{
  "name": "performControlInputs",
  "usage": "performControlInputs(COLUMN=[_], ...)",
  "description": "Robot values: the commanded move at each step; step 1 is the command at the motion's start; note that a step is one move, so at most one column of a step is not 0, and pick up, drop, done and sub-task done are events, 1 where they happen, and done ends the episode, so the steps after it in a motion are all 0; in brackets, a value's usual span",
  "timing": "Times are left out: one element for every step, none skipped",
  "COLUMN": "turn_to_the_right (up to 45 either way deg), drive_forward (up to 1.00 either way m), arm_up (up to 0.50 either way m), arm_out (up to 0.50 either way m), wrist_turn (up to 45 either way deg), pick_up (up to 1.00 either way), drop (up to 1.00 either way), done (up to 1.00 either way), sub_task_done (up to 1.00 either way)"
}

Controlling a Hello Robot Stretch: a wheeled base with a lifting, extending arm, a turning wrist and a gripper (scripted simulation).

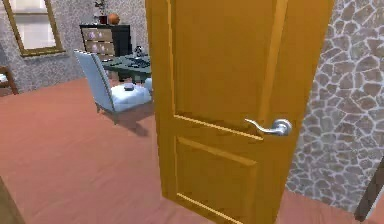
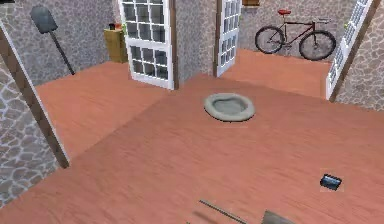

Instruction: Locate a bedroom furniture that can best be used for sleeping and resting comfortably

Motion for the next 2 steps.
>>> performControlInputs(turn_to_the_right=[-24.0, 0.0], drive_forward=[0.0, 0.9], arm_up=[0.0, 0.0], arm_out=[0.0, 0.0], wrist_turn=[0.0, 0.0], pick_up=[0.0, 0.0], drop=[0.0, 0.0], done=[0.0, 0.0], sub_task_done=[0.0, 0.0])
